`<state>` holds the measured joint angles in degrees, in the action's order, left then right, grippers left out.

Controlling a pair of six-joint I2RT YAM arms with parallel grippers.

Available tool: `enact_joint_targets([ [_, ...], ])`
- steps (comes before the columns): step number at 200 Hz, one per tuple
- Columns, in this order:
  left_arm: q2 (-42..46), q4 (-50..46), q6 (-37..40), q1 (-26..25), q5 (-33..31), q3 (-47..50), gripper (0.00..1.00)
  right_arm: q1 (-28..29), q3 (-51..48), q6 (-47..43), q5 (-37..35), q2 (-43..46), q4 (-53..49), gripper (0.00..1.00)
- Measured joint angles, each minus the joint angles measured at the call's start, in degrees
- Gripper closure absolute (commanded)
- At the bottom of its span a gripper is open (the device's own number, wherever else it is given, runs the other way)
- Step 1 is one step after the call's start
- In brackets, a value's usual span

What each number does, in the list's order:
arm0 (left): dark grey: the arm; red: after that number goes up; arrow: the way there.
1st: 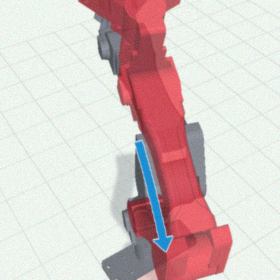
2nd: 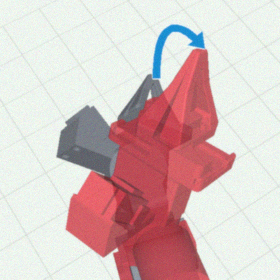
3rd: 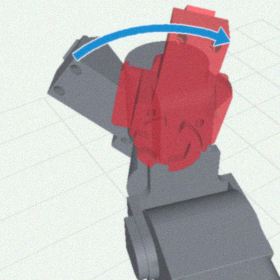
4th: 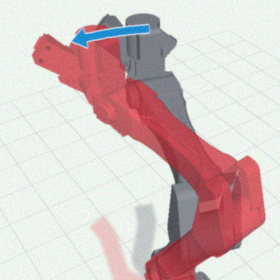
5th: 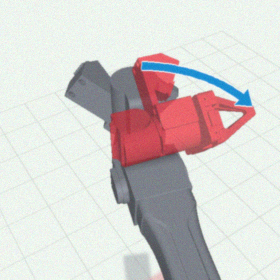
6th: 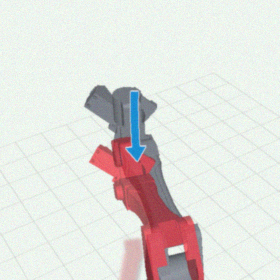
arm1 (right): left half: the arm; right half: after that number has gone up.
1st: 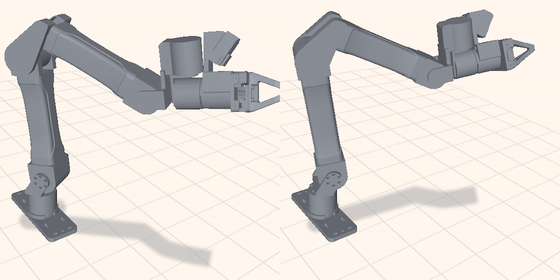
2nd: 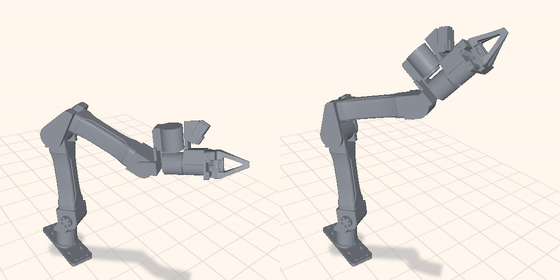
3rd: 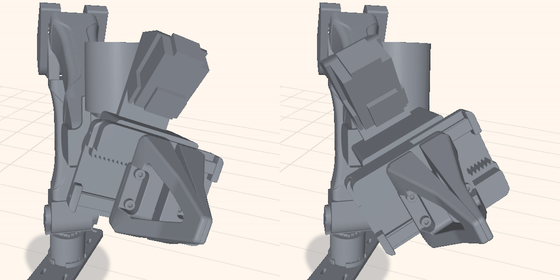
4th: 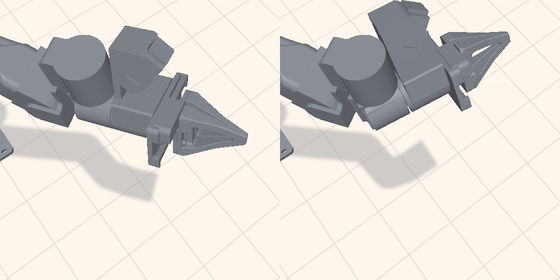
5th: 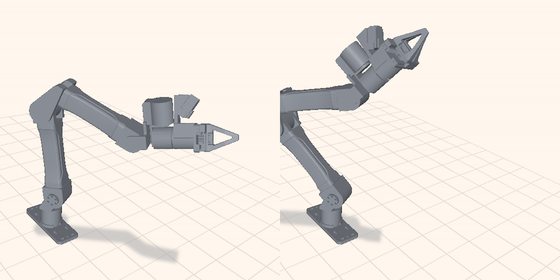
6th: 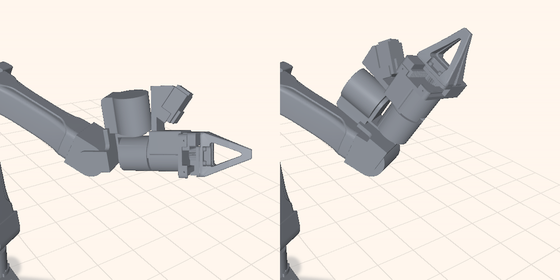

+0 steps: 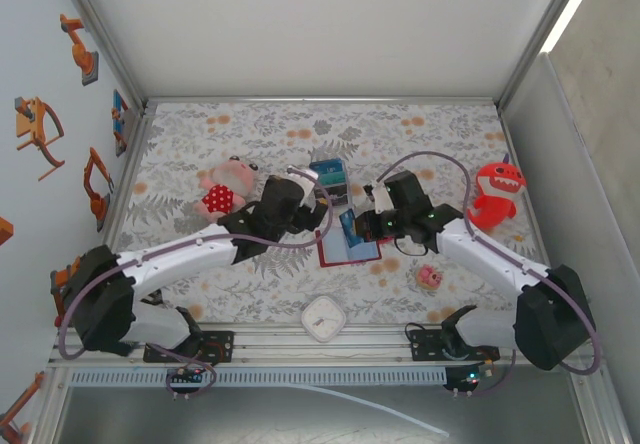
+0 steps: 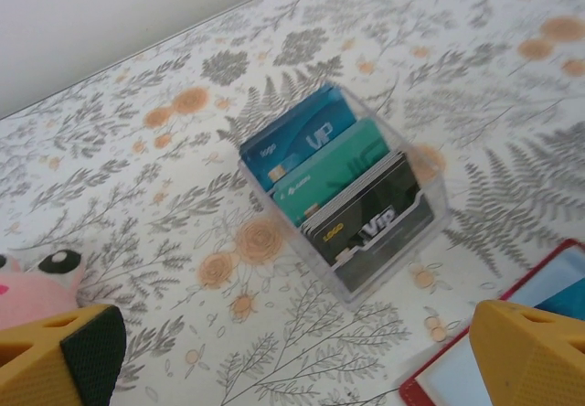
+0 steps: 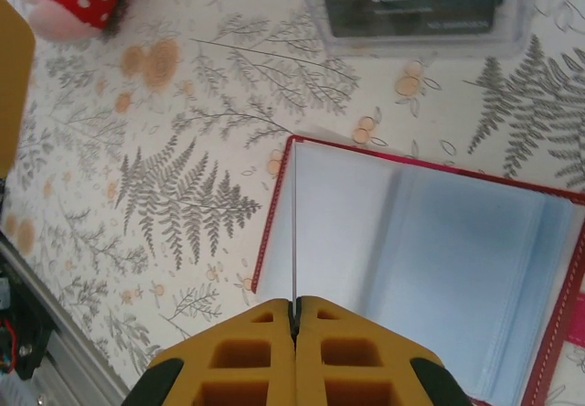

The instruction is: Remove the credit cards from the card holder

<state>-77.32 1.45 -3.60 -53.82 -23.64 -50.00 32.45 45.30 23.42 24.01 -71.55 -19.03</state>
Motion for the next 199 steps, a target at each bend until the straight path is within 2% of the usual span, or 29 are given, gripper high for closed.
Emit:
enact_joint_targets([
  [28, 4.4, -1.4, 0.1, 3.0, 10.5, 0.0, 0.03, 0.1, 1.1, -5.9, 4.0, 1.2, -0.4, 1.0],
  [72, 6.6, -4.6, 1.3, 9.4, 32.5, -0.3, 0.02, 0.7, 5.5, -15.6, 11.2, 1.6, -2.7, 1.0],
  [82, 6.6, -6.1, 2.5, 9.8, 36.6, -0.6, 0.0, 0.8, 7.0, -17.8, 12.6, 1.6, -4.0, 1.0],
  [103, 6.6, -9.0, 5.5, 9.8, 43.4, -1.5, 0.05, 1.0, 9.7, -22.3, 14.9, 1.3, -7.1, 1.0],
  [113, 6.6, -10.3, 7.0, 9.8, 46.0, -2.0, 0.09, 1.1, 10.7, -24.5, 15.7, 1.1, -8.9, 1.0],
  [151, 5.9, -14.6, 11.8, 9.8, 52.6, -4.0, 0.35, 1.4, 13.1, -30.9, 18.1, 0.5, -14.7, 1.0],
  [176, 3.4, -16.4, 13.9, 9.8, 56.5, -6.0, 0.58, 1.5, 14.2, -33.7, 18.9, -0.1, -17.5, 1.0],
  [189, 2.4, -16.8, 14.7, 9.8, 58.0, -6.4, 0.61, 1.5, 14.8, -34.6, 19.3, -0.6, -18.3, 1.0],
  [199, 1.8, -17.2, 14.9, 9.8, 58.9, -6.5, 0.68, 1.5, 15.3, -35.3, 19.5, -1.0, -18.7, 1.0],
])
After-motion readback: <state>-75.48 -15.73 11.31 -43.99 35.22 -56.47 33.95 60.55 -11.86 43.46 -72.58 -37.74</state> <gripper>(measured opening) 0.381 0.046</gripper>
